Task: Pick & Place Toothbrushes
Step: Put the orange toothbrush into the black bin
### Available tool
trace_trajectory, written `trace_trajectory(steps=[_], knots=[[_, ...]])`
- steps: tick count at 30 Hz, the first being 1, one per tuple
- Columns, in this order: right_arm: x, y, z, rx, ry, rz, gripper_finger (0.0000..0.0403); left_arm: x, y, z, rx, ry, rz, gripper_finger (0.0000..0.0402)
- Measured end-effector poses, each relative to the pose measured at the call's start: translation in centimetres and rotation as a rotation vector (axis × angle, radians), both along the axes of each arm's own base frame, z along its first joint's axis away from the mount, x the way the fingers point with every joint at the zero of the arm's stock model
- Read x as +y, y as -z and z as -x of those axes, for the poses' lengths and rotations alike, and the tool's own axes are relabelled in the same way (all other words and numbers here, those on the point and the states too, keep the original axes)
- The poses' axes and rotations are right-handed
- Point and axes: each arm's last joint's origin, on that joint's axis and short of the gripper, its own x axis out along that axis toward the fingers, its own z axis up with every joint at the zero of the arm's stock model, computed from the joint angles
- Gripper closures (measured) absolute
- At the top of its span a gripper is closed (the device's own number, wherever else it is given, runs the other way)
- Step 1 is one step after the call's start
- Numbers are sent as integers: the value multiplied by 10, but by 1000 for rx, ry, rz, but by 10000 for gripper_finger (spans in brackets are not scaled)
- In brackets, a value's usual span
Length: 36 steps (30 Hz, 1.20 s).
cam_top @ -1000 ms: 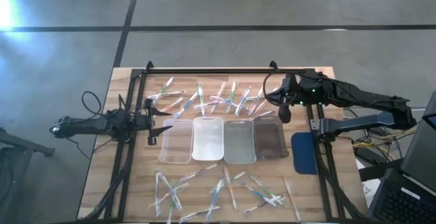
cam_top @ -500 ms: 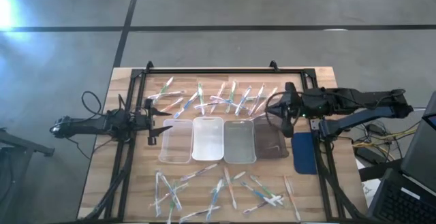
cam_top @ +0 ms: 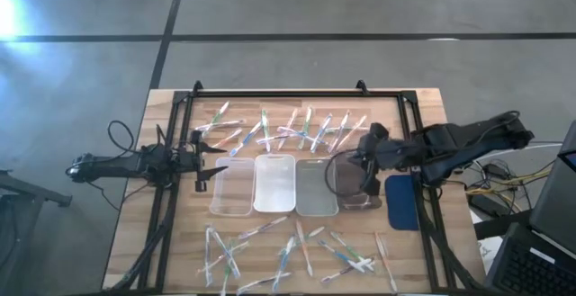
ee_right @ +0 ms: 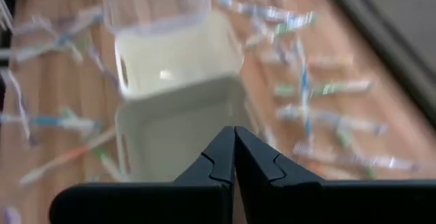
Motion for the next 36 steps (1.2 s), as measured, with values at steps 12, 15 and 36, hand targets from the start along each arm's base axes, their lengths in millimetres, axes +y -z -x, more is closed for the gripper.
trace_trajectory(steps=[12, 15, 36], knots=[[37, 27, -4, 216, 77, -89, 394, 0, 0, 0, 0, 0, 0, 170], [43, 32, 0, 241, 119, -139, 394, 0, 0, 0, 0, 0, 0, 170], [87, 51, 16, 283, 366, -328, 394, 0, 0, 0, 0, -1, 0, 170]])
